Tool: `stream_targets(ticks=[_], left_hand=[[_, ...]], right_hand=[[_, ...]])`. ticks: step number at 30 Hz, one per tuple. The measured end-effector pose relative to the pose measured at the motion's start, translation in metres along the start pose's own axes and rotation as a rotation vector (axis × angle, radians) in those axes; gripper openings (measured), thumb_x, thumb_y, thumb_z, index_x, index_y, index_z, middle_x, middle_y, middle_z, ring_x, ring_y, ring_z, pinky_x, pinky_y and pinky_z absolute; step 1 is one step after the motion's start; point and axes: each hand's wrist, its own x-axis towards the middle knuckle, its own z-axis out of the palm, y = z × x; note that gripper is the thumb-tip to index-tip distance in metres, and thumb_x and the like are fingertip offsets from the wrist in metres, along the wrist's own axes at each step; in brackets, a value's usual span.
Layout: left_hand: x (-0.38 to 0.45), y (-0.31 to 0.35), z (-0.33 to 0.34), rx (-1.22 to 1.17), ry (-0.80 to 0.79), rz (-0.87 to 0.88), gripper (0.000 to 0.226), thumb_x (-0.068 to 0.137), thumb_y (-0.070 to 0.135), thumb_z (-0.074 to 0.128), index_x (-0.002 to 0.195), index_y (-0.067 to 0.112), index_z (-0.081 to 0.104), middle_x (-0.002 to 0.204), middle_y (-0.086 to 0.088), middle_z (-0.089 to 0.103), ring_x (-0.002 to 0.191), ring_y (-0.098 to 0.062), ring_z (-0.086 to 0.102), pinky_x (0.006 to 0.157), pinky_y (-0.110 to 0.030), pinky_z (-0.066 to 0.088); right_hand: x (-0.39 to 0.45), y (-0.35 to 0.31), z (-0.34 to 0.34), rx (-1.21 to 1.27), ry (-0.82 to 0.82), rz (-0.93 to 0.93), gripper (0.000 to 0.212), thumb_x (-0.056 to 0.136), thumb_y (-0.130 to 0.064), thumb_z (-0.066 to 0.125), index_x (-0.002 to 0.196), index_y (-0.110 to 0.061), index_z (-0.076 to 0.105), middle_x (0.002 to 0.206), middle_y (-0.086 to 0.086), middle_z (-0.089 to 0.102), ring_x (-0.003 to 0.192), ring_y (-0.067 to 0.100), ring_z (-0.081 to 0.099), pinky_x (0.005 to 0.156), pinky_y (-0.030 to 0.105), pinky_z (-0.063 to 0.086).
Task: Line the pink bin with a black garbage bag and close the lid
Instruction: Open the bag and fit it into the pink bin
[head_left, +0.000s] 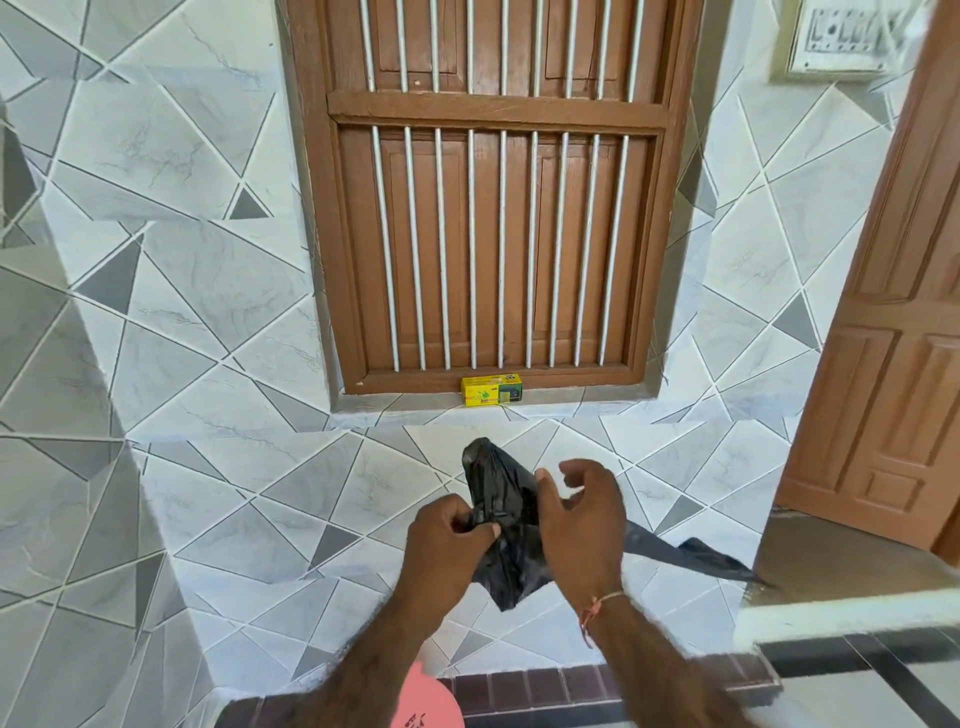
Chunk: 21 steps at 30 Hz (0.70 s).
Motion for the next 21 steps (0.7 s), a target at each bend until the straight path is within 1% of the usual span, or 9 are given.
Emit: stream_targets(ticks=[3,6,8,10,12,13,17,19,21], left_hand=[[0.0,0.004,0.003,0.033,0.119,0.057,0.033,0.075,0.017,0.072,0.058,0.015,0.044,0.053,0.004,0.048,0.05,-0.015,0.041,0.046,-0.026,0.038],[-0.006,0.005,0.01,0.041,0.064,0.094,0.029,0.075,0.013,0.069,0.058,0.016,0.046,0.053,0.004,0.051,0.049,-0.013,0.041,0.049,-0.03,0.04],[-0.009,0.005,0.012,-0.01,0.0,0.072,0.02,0.077,0.014,0.069,0.065,0.016,0.053,0.055,0.003,0.06,0.049,-0.01,0.051,0.053,-0.03,0.047],[-0.01,0.006,0.006,-0.196,-0.09,-0.02,0.006,0.082,0.017,0.068,0.083,0.015,0.063,0.072,-0.002,0.073,0.062,-0.014,0.068,0.061,-0.03,0.058],[-0.006,0.004,-0.002,-0.412,-0.194,-0.162,0.011,0.089,0.02,0.063,0.095,0.012,0.066,0.085,-0.009,0.076,0.076,-0.021,0.073,0.068,-0.034,0.06],[-0.005,0.001,-0.005,-0.446,-0.215,-0.201,0.012,0.09,0.019,0.061,0.091,0.009,0.068,0.084,-0.011,0.075,0.076,-0.023,0.072,0.068,-0.035,0.059],[-0.002,-0.009,-0.007,-0.315,-0.051,-0.278,0.022,0.09,0.015,0.058,0.072,0.005,0.064,0.072,-0.014,0.067,0.067,-0.024,0.059,0.064,-0.034,0.047],[-0.001,-0.014,-0.011,-0.386,0.088,-0.371,0.02,0.091,0.01,0.054,0.075,0.007,0.065,0.079,-0.014,0.068,0.074,-0.025,0.06,0.072,-0.036,0.052],[0.002,-0.02,-0.019,-0.517,0.183,-0.447,0.02,0.09,0.002,0.05,0.081,0.007,0.067,0.087,-0.016,0.069,0.083,-0.03,0.064,0.076,-0.037,0.055]], right_hand=[[-0.018,-0.003,0.009,0.139,-0.208,0.184,0.024,0.078,-0.035,0.076,0.085,-0.015,0.066,0.077,0.0,0.068,0.071,0.012,0.064,0.066,0.026,0.054],[-0.023,-0.001,0.019,0.223,-0.302,0.256,0.016,0.084,-0.022,0.071,0.078,-0.008,0.07,0.069,0.005,0.071,0.062,0.013,0.063,0.06,0.024,0.052],[-0.02,0.002,0.02,0.228,-0.28,0.218,0.023,0.088,-0.014,0.064,0.067,-0.007,0.067,0.055,-0.002,0.064,0.053,0.009,0.055,0.054,0.025,0.047],[-0.018,0.007,0.016,0.189,-0.295,0.174,0.033,0.09,-0.012,0.062,0.057,-0.011,0.062,0.046,-0.009,0.056,0.046,0.004,0.048,0.05,0.023,0.042],[-0.016,0.01,0.013,0.149,-0.369,0.156,0.032,0.09,-0.014,0.061,0.059,-0.011,0.063,0.051,-0.006,0.058,0.05,0.006,0.05,0.052,0.027,0.045],[-0.015,0.013,0.013,0.134,-0.415,0.152,0.031,0.09,-0.015,0.061,0.06,-0.011,0.064,0.054,-0.003,0.059,0.053,0.009,0.052,0.055,0.033,0.049],[-0.008,0.024,0.013,0.079,-0.45,0.184,0.029,0.09,-0.018,0.06,0.063,-0.009,0.062,0.063,0.017,0.059,0.061,0.019,0.055,0.069,0.05,0.057],[0.002,0.026,0.007,0.062,-0.336,0.222,0.025,0.091,-0.012,0.058,0.066,-0.012,0.065,0.067,0.012,0.063,0.064,0.021,0.059,0.069,0.042,0.059],[0.012,0.031,-0.005,-0.02,-0.229,0.206,0.021,0.091,-0.008,0.055,0.072,-0.007,0.065,0.066,0.003,0.061,0.063,0.018,0.056,0.06,0.02,0.051]])
